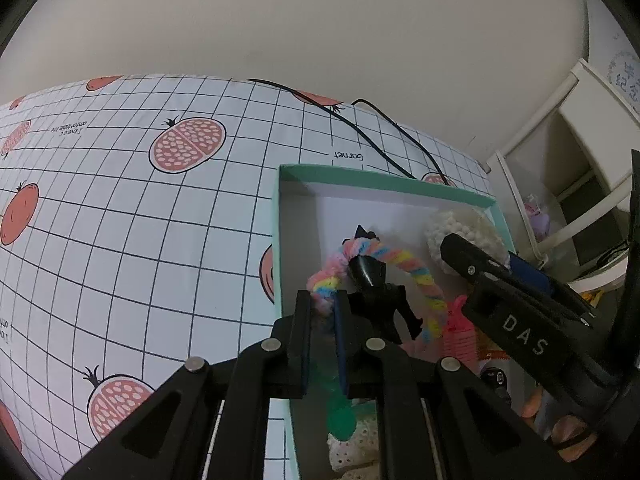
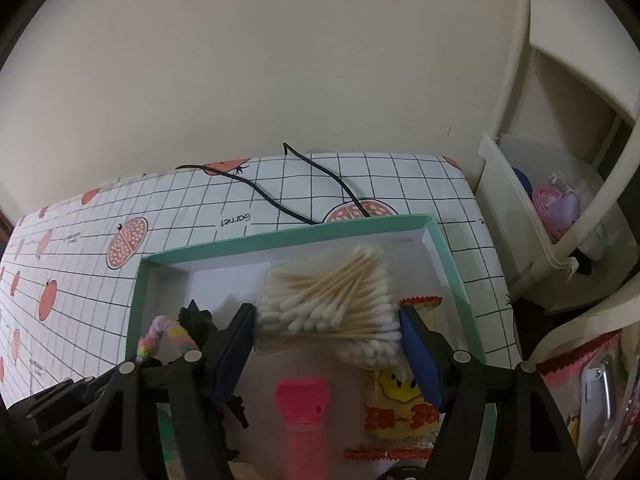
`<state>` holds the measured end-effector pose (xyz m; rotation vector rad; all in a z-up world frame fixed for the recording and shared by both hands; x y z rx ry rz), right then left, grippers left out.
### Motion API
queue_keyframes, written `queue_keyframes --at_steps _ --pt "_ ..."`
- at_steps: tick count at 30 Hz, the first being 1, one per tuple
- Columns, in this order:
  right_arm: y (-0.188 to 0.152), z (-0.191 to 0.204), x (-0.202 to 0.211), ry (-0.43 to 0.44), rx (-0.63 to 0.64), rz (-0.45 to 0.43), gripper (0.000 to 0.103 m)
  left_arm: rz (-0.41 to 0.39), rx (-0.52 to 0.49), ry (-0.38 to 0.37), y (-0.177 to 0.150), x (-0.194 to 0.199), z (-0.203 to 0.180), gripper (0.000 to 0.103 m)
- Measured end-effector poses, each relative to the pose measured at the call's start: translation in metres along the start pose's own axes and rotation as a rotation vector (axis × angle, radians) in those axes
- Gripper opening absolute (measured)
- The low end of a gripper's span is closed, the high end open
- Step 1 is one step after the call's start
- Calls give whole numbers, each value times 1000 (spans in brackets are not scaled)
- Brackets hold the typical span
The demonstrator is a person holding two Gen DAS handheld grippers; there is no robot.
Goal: Organize objects
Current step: 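Carry the bracelet and cotton swab bag over the teal box with both tools, then open both tools to drop the bracelet and swab bag into the box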
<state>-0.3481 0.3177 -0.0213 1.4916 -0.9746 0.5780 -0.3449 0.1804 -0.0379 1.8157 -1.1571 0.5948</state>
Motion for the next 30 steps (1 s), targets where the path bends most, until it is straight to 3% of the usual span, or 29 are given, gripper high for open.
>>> queue_keyframes --at_steps 6,10,18,28,30 --pt "0 -1 2 -4 8 5 75 5 21 -24 -3 3 -2 13" --pt "-3 -5 3 -4 -2 17 77 11 23 -43 -5 6 -5 26" --pt "-8 -14 5 7 -35 39 82 5 14 -49 -8 16 -12 29" --pt "-13 -19 25 -7 -52 25 82 -21 38 -5 -11 37 4 30" --pt "-15 -18 31 -10 -54 15 82 -27 33 12 -12 41 8 39"
Point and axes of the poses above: each gripper's, at about its wrist camera, not at the fingertips, and x roughly against the way its jaws point, z to its left, y to its top, the point moved 8 cm from there along -x, roughly the way its jaws point, and after that the axes turned 14 degrees about -y, right-handed, at the moved point
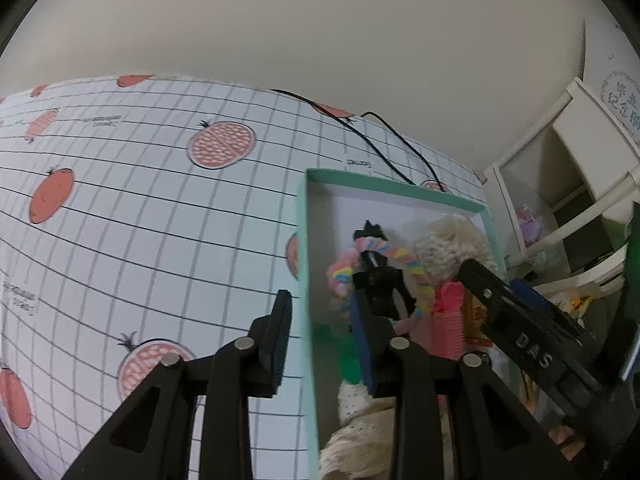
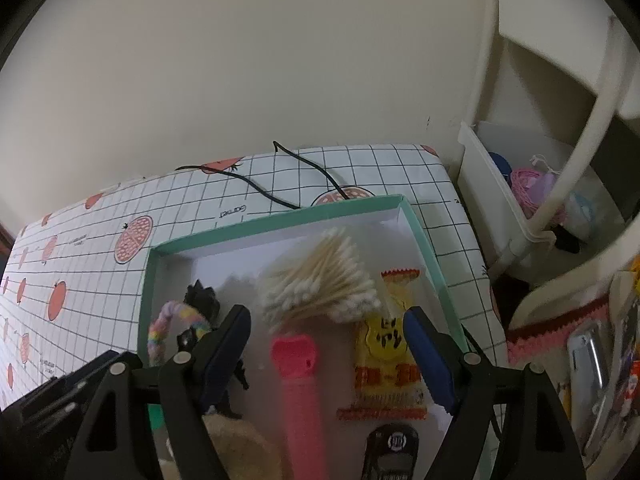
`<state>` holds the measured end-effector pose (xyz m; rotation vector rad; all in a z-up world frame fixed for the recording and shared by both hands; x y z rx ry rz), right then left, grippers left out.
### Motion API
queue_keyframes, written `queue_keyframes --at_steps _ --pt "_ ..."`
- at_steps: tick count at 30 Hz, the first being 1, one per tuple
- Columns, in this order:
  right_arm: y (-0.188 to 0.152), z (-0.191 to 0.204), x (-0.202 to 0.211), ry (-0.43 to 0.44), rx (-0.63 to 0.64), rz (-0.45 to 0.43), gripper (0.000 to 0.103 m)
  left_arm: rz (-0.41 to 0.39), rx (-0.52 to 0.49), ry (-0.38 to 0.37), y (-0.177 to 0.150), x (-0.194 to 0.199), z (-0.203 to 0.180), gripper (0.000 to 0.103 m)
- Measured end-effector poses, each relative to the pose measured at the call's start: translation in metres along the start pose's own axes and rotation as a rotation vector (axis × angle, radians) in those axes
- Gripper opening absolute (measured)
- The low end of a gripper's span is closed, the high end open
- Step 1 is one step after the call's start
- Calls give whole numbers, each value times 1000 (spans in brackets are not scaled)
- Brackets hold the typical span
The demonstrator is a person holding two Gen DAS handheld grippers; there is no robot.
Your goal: Organize objects
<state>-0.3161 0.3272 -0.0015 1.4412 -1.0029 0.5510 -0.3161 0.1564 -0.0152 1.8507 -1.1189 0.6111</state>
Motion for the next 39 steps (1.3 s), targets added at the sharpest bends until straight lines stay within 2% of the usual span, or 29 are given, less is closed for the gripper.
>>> queue_keyframes --at_steps 1,3,5,7,11,12,13,21,24,30,39 --pt "-3 1 4 5 -8 -4 82 -4 3 4 -1 2 2 46" --pt "-8 0 7 13 -22 -3 82 -10 15 0 -3 5 6 48" --pt "-14 -1 9 7 -28 -4 87 -12 22 15 -6 8 10 50" --pt "-18 0 10 18 -29 -1 92 -15 26 37 -7 7 15 58" --pt "-25 5 11 2 -1 -11 100 -19 45 58 -12 9 27 61" --pt "-26 6 11 3 0 -14 103 -22 45 70 -13 9 30 68" --pt "-27 6 12 4 -3 -19 103 -26 46 81 -13 10 34 74" --pt "-31 -1 6 -12 -37 -7 103 -57 82 134 -17 16 60 93" --pt "-32 -3 5 -21 -39 -8 103 -72 81 175 -18 17 69 99" --pt "-35 -4 4 -28 -41 -8 103 -91 66 250 -21 22 81 102" --pt "-41 -3 9 -35 -33 -9 103 -94 48 242 -22 32 82 102"
Point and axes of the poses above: each gripper's, at about its wrist camera, not at the fingertips, and x roughly against the way its jaws point, z to its left, y to its top, the point moved 8 cm from there along -x, roughly the way its jaws point, and after that the axes turned 14 degrees about -y, right-handed, at the moved point
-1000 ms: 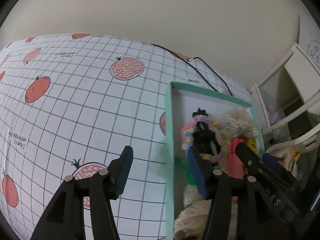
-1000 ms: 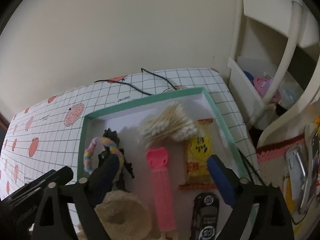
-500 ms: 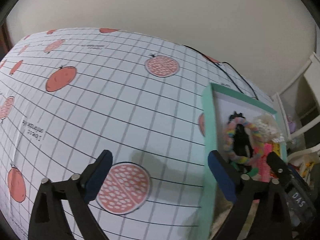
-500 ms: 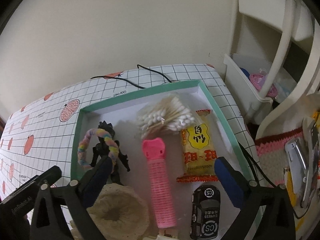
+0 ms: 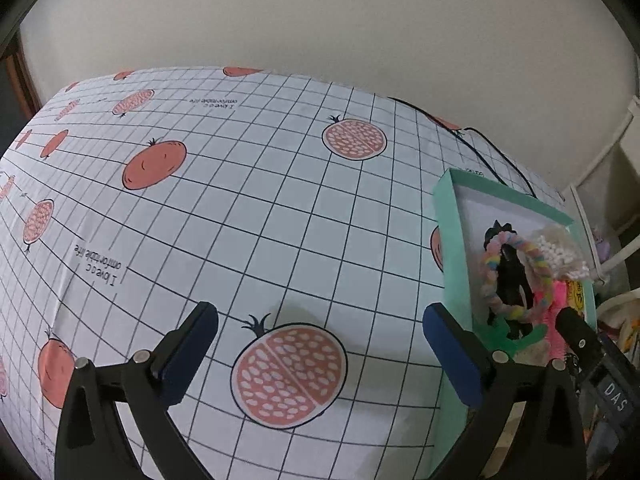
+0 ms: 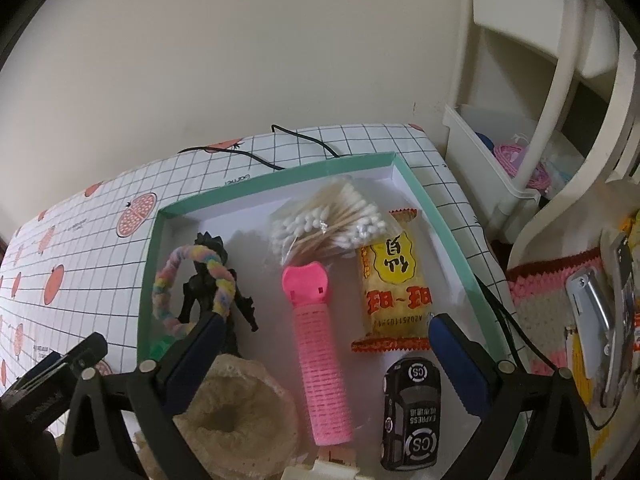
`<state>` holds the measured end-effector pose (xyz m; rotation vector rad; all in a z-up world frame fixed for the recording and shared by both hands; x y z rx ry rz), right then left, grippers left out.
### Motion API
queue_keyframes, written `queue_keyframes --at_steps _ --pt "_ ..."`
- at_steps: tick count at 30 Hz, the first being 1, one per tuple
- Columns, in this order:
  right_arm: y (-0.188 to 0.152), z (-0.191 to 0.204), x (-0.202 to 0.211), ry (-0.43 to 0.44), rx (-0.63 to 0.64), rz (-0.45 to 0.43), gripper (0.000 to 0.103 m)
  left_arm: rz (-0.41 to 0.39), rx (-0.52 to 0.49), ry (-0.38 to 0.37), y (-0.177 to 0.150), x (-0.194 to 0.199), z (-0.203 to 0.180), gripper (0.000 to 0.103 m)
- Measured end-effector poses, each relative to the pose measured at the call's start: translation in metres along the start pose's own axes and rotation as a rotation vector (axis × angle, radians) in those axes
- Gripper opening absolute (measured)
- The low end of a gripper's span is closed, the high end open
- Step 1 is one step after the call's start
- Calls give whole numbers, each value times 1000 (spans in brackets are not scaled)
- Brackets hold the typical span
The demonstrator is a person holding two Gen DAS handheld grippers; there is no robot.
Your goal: Organize objects
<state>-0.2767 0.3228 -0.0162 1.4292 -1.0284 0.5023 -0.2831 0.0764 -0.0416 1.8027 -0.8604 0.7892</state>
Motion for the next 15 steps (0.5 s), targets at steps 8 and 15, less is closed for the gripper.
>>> queue_keyframes --at_steps 8,15 --pt "-13 0 19 2 16 -12 103 -74 -22 -10 6 31 -4 102" --pt "-23 -3 37 2 31 -25 103 -93 -39 6 4 52 -1 102"
Point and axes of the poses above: each gripper's, at about its wrist camera, not at the fingertips, and x roughly against the way its jaws point, z to its left, y to its top, the point moved 8 cm from there along -x, roughly the way its jaws point, and after that the axes turned 14 degrees about -y, right-handed, at the moved point
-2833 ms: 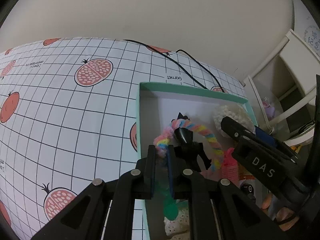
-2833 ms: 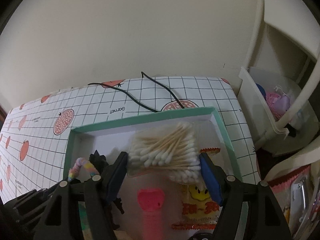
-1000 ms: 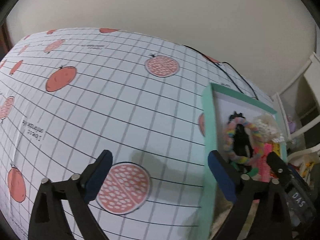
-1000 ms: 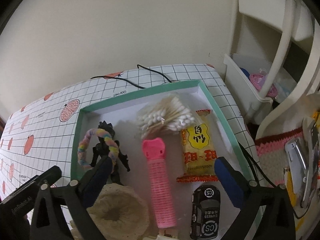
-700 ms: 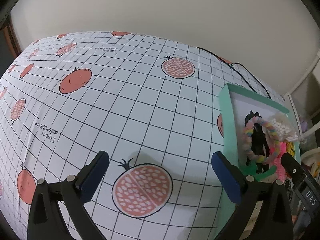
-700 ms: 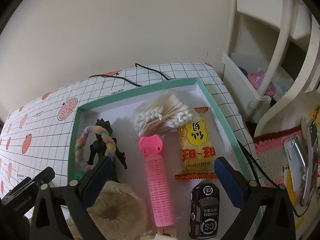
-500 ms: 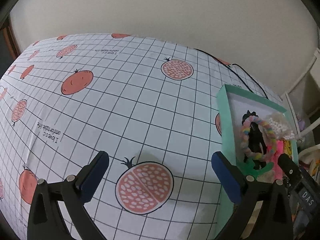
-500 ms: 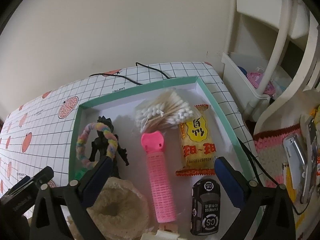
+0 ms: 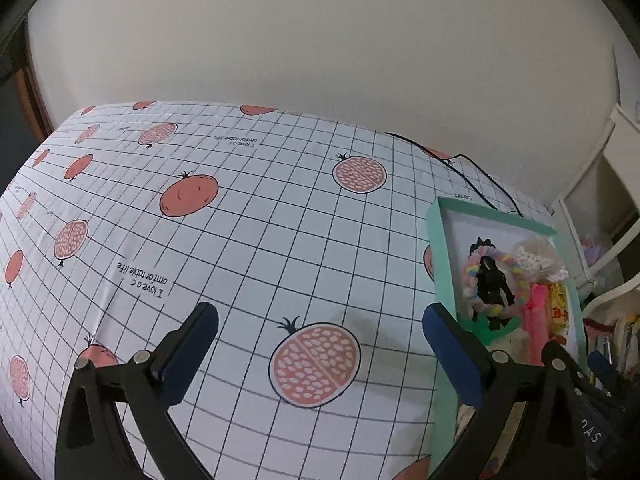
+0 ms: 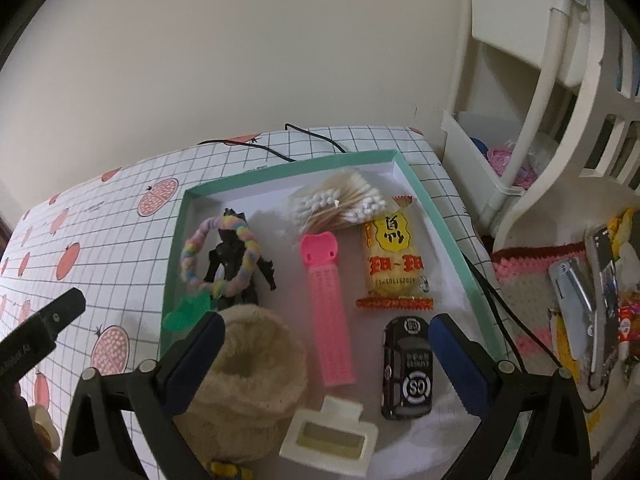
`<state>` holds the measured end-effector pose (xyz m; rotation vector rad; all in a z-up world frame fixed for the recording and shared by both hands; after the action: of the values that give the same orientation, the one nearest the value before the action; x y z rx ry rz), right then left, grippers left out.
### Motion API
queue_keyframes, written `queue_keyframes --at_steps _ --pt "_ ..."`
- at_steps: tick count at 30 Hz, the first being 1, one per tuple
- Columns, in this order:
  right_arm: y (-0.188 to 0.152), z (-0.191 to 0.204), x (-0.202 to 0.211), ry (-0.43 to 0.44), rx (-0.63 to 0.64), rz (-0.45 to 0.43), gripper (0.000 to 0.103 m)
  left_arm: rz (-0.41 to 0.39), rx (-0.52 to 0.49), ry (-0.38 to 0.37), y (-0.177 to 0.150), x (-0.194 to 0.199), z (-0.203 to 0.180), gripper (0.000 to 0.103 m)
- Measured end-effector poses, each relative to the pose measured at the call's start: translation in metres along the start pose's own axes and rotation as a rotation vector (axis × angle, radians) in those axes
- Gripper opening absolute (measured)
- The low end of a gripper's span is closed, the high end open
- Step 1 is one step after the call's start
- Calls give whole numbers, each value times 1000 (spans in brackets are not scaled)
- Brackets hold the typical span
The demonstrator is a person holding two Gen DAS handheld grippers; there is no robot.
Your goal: Organize objects
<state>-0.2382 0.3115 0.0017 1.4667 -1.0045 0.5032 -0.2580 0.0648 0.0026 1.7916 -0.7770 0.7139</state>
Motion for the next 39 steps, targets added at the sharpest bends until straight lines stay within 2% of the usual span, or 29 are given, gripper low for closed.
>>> queue_keyframes --at_steps 6,9,15,20,26,39 --pt "-12 0 14 4 29 -6 103 -3 -25 28 -6 16 6 102" --pt "-24 1 20 17 48 -4 103 1 -42 19 -12 22 9 102" --pt "-47 -1 27 13 85 10 103 35 -22 17 -27 31 21 102" --pt "-67 1 36 17 118 10 103 38 -59 47 -42 45 26 102" --pt "-83 -1 44 18 128 17 103 50 -99 47 -60 57 26 102" --pt "-114 1 64 23 177 4 103 95 -83 43 -91 69 33 102"
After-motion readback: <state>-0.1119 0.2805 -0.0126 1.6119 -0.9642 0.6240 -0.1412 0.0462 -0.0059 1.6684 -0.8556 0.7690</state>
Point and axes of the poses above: each gripper's, at about its wrist camera, not at the fingertips, and x roughly against the way its jaws point, z to its left, y to its top, the point moved 8 cm from there along -x, roughly the way its jaws point, and after that the axes turned 14 degrees about -y, right-handed, at the moved point
